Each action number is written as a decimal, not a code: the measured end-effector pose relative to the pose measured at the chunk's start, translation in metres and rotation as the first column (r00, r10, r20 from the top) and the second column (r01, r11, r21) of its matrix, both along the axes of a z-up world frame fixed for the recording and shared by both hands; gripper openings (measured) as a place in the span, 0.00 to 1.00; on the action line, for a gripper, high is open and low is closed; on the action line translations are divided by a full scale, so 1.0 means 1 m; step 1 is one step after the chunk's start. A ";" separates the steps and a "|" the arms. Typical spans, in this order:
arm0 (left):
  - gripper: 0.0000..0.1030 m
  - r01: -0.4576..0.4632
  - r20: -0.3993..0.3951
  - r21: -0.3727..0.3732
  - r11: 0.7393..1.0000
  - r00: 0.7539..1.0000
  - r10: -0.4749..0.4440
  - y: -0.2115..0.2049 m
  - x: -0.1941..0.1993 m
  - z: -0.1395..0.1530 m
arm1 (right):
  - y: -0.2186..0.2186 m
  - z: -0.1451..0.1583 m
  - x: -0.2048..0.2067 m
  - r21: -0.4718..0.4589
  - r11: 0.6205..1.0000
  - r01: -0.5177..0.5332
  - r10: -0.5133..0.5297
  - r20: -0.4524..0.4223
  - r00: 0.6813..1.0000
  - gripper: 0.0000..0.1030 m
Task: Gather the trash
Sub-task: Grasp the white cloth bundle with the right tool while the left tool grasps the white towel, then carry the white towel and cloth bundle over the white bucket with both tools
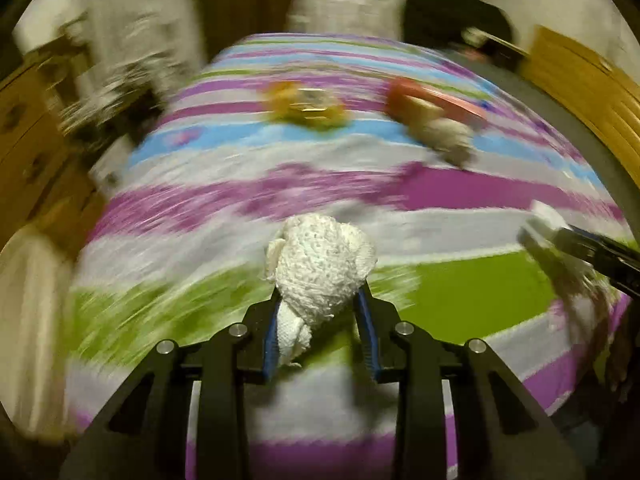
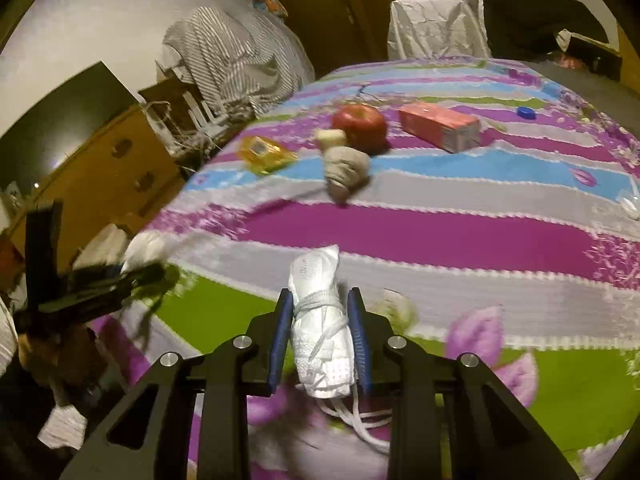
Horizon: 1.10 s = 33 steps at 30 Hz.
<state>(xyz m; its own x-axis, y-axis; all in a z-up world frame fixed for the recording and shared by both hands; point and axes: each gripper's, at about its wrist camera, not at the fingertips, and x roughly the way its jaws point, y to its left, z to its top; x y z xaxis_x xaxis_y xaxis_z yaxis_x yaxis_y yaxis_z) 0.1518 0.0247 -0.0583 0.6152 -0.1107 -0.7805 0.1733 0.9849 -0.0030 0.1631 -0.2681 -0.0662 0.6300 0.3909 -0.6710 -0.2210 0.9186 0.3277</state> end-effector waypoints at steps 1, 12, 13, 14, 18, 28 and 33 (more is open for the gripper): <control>0.33 -0.045 0.019 0.034 0.998 0.999 0.044 0.009 -0.003 -0.001 | 0.004 -0.002 0.002 0.000 1.000 0.004 -0.004 -0.001 1.000 0.29; 0.74 0.065 0.087 -0.006 0.998 0.994 -0.064 0.028 -0.014 -0.001 | 0.020 -0.006 -0.013 -0.117 0.993 -0.022 0.028 0.051 0.998 0.73; 0.74 0.094 0.093 0.013 0.995 0.991 -0.095 0.030 -0.015 0.001 | 0.019 -0.003 -0.015 -0.125 0.991 -0.038 0.044 0.052 0.998 0.73; 0.74 0.117 0.092 0.035 0.993 0.989 -0.120 0.030 -0.013 0.001 | 0.017 -0.001 -0.017 -0.135 0.990 -0.047 0.054 0.054 0.997 0.73; 0.74 0.240 0.044 0.125 0.963 0.968 -0.247 0.029 -0.001 -0.002 | 0.011 0.005 -0.019 -0.176 0.981 -0.083 0.095 0.061 0.994 0.73; 0.55 0.377 -0.018 0.153 0.914 0.925 -0.379 0.024 0.028 -0.023 | 0.019 -0.014 0.004 -0.182 0.965 -0.186 0.185 -0.025 0.982 0.42; 0.36 0.339 0.011 0.115 0.934 0.939 -0.343 0.024 0.019 -0.022 | 0.016 -0.019 0.001 -0.161 0.978 -0.130 0.128 -0.022 0.992 0.27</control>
